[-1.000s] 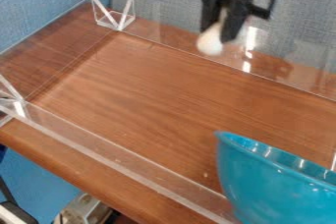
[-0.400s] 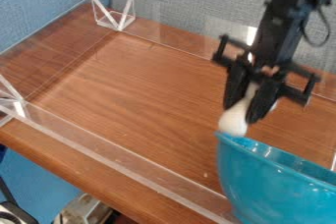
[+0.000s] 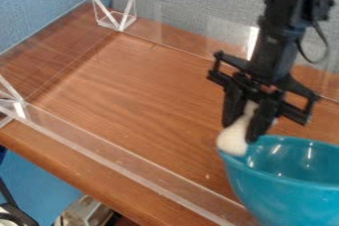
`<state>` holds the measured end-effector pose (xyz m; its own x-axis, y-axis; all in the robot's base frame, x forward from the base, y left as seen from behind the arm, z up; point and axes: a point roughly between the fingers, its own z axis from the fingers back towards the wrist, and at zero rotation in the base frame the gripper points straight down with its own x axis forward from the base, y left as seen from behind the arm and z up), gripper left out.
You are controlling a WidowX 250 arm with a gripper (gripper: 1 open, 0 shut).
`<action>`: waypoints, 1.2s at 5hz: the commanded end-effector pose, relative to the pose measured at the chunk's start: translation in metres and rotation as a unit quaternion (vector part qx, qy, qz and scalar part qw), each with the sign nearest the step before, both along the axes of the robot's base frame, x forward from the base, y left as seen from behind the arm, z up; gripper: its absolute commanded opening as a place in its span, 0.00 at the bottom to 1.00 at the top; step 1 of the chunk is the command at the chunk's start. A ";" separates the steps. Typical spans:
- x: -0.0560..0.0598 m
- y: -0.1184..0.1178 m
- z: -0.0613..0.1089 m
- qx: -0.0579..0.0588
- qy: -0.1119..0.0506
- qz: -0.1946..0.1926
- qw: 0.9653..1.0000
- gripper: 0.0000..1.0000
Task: Put the mushroom in the blue bowl
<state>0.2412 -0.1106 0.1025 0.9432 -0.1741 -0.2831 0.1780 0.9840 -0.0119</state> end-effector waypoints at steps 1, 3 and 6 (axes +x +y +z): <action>-0.006 -0.014 0.008 -0.016 -0.039 -0.040 0.998 0.00; -0.010 -0.013 0.021 -0.021 -0.044 -0.041 0.998 0.00; -0.005 -0.012 0.024 -0.029 -0.047 -0.074 0.996 0.00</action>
